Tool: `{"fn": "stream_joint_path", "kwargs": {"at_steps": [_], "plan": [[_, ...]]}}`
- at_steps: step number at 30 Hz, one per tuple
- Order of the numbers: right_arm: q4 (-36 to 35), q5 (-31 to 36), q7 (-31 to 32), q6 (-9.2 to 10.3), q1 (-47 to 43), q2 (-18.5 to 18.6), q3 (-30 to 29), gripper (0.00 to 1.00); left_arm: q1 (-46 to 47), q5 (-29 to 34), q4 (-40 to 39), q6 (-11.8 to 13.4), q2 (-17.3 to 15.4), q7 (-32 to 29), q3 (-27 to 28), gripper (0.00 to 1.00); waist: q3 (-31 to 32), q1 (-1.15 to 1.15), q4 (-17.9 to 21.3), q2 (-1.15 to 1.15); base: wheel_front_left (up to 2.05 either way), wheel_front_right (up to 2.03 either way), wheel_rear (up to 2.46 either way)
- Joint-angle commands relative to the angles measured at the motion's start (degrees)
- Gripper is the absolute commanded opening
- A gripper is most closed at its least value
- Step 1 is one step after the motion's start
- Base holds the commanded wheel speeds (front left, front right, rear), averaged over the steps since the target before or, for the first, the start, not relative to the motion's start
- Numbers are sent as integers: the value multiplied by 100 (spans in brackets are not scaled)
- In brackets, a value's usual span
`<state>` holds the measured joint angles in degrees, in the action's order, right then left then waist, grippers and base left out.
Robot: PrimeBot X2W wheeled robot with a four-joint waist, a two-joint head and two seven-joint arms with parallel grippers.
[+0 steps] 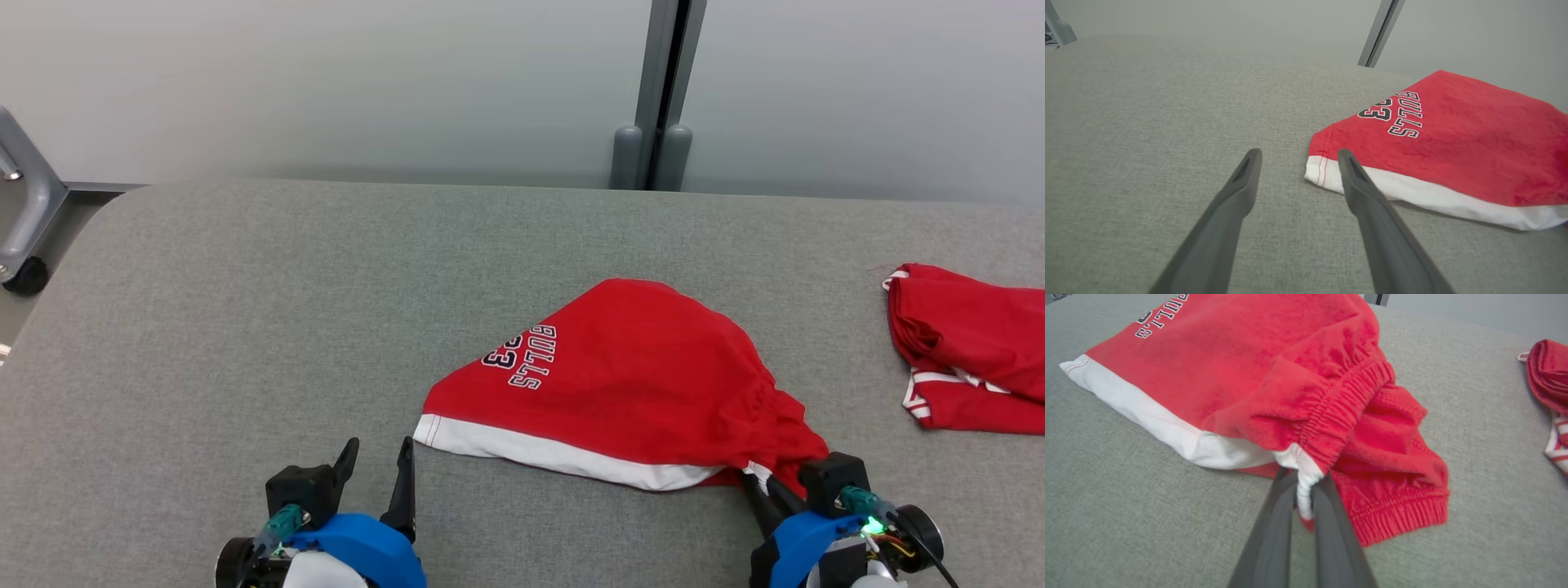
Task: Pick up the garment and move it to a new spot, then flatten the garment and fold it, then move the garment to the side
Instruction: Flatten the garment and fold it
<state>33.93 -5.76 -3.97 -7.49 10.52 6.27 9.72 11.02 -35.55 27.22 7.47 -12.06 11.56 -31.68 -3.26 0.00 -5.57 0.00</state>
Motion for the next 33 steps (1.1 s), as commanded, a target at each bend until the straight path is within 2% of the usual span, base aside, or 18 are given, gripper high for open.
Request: {"fn": "stream_joint_path", "kwargs": {"at_steps": [1,10,23,24,26,27,28,29,30,31,33], "plan": [[-54,-58,-51,-1,102,83,15,0,143,-52,117,-113,12,-85,-39,100,-26,0,26,0,0,0,0],[-234,-175,-1,-1,245,270,76,0,542,-208,884,-537,215,-377,-216,100,-197,0,159,0,0,0,0],[-305,-266,-3,-1,443,346,218,0,1328,-169,2244,-967,579,-415,-471,100,-459,0,351,0,0,0,0],[-302,-271,-14,-1,457,348,220,0,1350,-162,2303,-997,604,-399,-507,84,-465,0,358,0,0,0,0],[-296,-275,-34,-1,472,340,214,0,1387,-147,2415,-1034,640,-362,-548,40,-472,0,372,0,0,0,0],[-294,-274,-41,-1,474,334,203,0,1400,-129,2474,-1040,656,-349,-568,31,-474,0,379,0,0,0,0],[-295,-274,-60,-1,475,325,189,0,1425,-118,2526,-1055,671,-322,-583,16,-476,0,385,0,0,0,0],[-289,-272,-73,-1,482,317,185,0,1456,-115,2559,-1063,684,-250,-591,8,-478,0,390,0,0,0,0],[-289,-272,-73,-1,482,317,185,0,1456,-115,2559,-1063,684,-250,-591,8,-478,0,390,0,0,0,0],[-282,-269,-86,-1,489,314,179,0,1478,-129,2590,-1073,697,-175,-584,0,-480,0,394,0,0,0,0],[-283,-269,-116,-1,489,310,158,0,1535,-142,2639,-1091,725,-64,-578,0,-479,0,394,0,0,0,0]]}}
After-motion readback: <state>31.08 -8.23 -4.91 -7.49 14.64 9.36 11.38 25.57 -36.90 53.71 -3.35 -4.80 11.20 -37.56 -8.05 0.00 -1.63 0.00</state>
